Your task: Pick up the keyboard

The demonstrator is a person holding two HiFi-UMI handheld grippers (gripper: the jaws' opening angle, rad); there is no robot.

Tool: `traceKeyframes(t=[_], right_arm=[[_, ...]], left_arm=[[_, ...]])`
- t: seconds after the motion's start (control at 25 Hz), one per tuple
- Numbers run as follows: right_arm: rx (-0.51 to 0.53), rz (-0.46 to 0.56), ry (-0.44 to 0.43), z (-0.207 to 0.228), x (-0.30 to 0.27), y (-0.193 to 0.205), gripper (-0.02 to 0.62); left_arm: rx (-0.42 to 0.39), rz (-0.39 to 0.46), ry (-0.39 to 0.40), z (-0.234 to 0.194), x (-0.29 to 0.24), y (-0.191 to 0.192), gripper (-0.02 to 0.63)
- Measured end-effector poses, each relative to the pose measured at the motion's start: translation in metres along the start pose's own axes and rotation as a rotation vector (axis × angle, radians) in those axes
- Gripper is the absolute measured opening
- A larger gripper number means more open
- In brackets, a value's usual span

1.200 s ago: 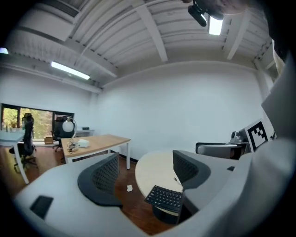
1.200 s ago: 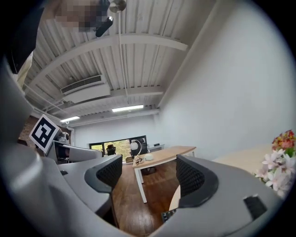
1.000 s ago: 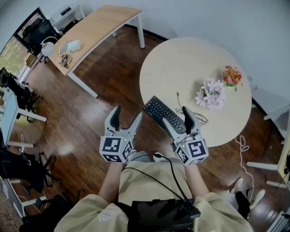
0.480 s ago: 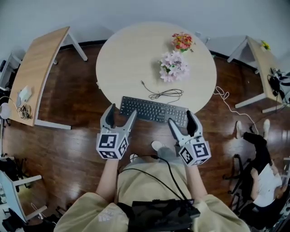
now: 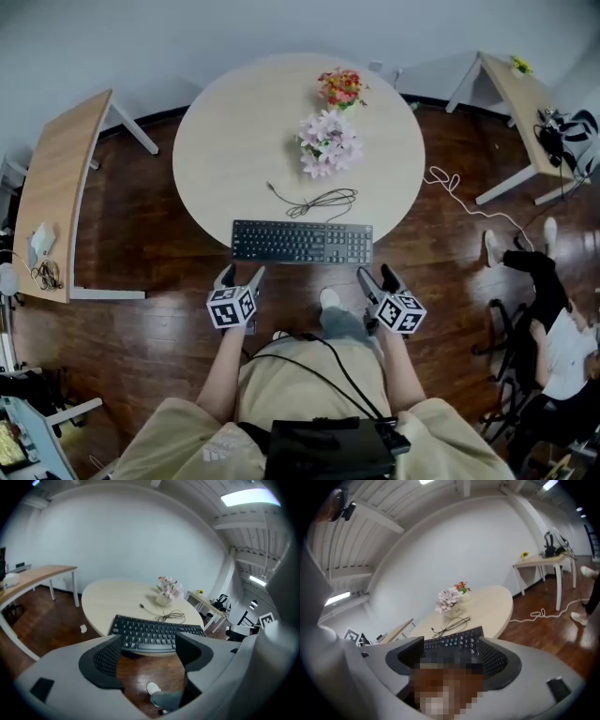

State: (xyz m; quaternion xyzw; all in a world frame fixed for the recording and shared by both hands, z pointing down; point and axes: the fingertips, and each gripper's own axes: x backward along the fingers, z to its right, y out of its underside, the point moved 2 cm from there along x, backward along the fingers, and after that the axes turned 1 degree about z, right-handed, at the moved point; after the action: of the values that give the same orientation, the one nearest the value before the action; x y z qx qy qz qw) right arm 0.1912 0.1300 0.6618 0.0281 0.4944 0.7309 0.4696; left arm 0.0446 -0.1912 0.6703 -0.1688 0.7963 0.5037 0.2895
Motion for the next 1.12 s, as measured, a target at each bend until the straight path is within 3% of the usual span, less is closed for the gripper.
traceKeyframes(t=[0.08,0.24,0.36,0.48,0.68,0.76,0.8,0.96,1.08,1.12], right_arm=[[-0.132,-0.043,-0.01,0.022,-0.014,0.03,0.374],[-0.408,-0.035,0.0,0.056,-0.037,0.066,0.374],[-0.6,0.017,0.037,0.076,-0.054,0.082,0.374],[-0.727,0.074,0.033,0.092,-0.071,0.087,0.374],[-0.748,0.065,0.016,0.097,-0.087,0.086,0.334],[-0.725,0.06,-0.021,0.092,-0.092,0.079,0.244],[-0.718,0.064,-0.046,0.089,-0.094,0.075,0.167],[-0.709,0.129,-0.169,0.072,-0.091,0.047,0.122],[-0.661,0.201,-0.216,0.058,-0.078,0.013,0.12],[-0.692,0.229,-0.242,0.05,-0.076,0.002,0.115]], left_arm=[[0.147,-0.069,0.006,-0.015,-0.018,0.025,0.356],[0.576,-0.101,0.004,-0.044,-0.049,0.062,0.357],[0.821,-0.04,-0.012,-0.068,-0.066,0.071,0.357],[0.971,0.035,-0.002,-0.082,-0.081,0.066,0.357],[1.06,0.098,0.005,-0.095,-0.097,0.057,0.348],[1.03,0.133,0.043,-0.093,-0.099,0.044,0.211],[1.009,0.138,0.049,-0.09,-0.1,0.039,0.192],[1.013,0.15,0.064,-0.088,-0.089,0.034,0.142],[1.055,0.262,0.148,-0.079,-0.072,0.012,0.09],[1.057,0.304,0.183,-0.075,-0.066,0.001,0.083]])
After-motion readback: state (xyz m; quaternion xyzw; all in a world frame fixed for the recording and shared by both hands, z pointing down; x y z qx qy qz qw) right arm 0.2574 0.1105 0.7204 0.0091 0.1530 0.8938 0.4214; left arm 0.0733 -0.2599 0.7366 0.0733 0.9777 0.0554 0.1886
